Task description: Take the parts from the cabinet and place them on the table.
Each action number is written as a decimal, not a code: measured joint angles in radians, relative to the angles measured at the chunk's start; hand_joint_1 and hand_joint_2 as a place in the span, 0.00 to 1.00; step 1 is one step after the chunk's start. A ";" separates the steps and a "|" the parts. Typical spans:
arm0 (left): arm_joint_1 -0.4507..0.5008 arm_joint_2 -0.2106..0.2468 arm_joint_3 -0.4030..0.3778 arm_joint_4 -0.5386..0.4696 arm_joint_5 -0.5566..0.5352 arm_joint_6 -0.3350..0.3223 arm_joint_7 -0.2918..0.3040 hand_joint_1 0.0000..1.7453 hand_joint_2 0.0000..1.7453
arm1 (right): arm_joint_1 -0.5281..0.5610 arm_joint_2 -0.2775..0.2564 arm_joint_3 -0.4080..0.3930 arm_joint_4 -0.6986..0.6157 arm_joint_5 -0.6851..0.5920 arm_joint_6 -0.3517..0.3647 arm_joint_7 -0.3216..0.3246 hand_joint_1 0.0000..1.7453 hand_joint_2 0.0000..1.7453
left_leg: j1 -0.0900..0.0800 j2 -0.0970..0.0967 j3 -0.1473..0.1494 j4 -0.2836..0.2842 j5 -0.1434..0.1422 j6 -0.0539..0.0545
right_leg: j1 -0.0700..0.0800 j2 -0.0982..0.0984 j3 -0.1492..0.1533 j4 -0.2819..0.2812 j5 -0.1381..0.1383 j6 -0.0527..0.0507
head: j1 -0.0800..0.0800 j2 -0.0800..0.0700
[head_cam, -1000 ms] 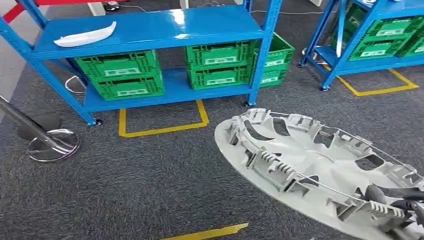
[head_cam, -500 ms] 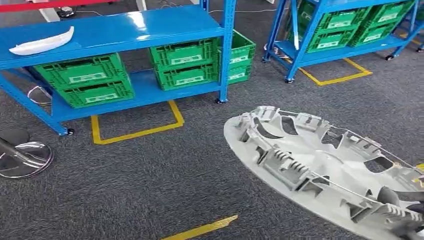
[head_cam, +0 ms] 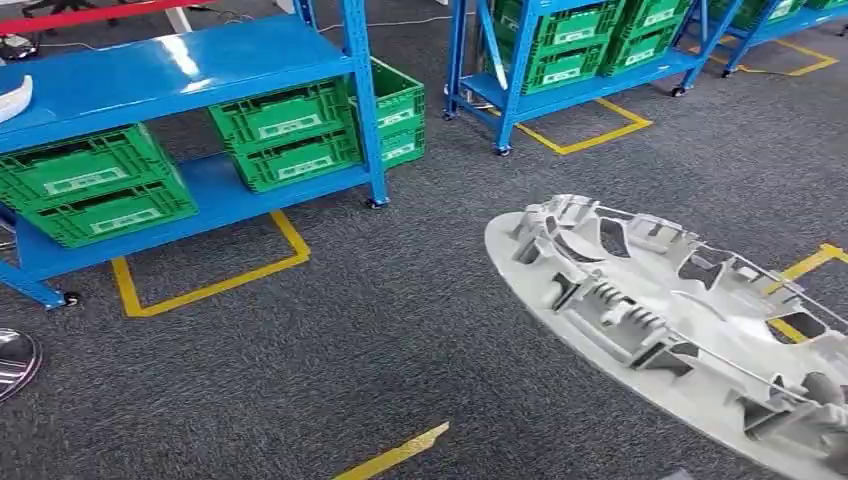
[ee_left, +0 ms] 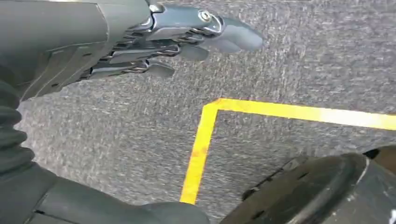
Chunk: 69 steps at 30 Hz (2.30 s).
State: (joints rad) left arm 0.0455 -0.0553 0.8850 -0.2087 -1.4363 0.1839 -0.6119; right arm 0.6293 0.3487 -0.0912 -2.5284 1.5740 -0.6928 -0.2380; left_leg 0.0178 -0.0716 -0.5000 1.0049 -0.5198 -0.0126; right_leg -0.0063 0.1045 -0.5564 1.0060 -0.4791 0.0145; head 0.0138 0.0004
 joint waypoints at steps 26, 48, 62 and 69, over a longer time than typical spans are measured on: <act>0.002 -0.001 0.007 0.000 -0.005 -0.010 -0.013 0.00 1.00 | 0.019 0.001 -0.045 -0.011 0.000 0.000 0.056 1.00 1.00 | -0.006 0.076 -0.105 0.222 -0.072 -0.011 | 0.001 -0.049 0.022 -0.015 -0.008 -0.024 | 0.011 0.000; -0.007 0.001 0.008 0.001 -0.019 -0.006 -0.009 0.00 1.00 | 0.046 0.001 -0.056 -0.013 0.000 -0.001 0.104 1.00 1.00 | -0.008 0.187 -0.002 0.001 -0.005 -0.007 | 0.008 -0.151 -0.007 0.015 -0.032 0.000 | 0.020 0.000; 0.000 0.003 0.009 0.002 -0.024 -0.003 -0.004 0.00 1.00 | 0.056 0.003 -0.060 -0.013 0.000 -0.001 0.126 1.00 1.00 | -0.004 -0.006 -0.035 0.015 0.010 0.004 | 0.000 0.017 -0.007 0.015 -0.016 -0.003 | 0.016 0.000; 0.000 0.004 0.010 0.002 -0.028 0.002 0.000 0.00 1.00 | 0.063 0.003 -0.061 -0.013 -0.001 -0.001 0.126 1.00 1.00 | -0.003 0.092 -0.028 -0.001 0.015 0.029 | -0.004 -0.097 -0.166 0.312 -0.169 0.029 | 0.025 0.000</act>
State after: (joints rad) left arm 0.0453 -0.0511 0.8946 -0.2071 -1.4645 0.1854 -0.6115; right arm 0.6920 0.3517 -0.1522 -2.5410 1.5732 -0.6939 -0.1122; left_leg 0.0148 0.0205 -0.5285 1.0037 -0.5050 0.0166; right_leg -0.0107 0.0077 -0.7229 1.3181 -0.6478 0.0436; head 0.0385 0.0000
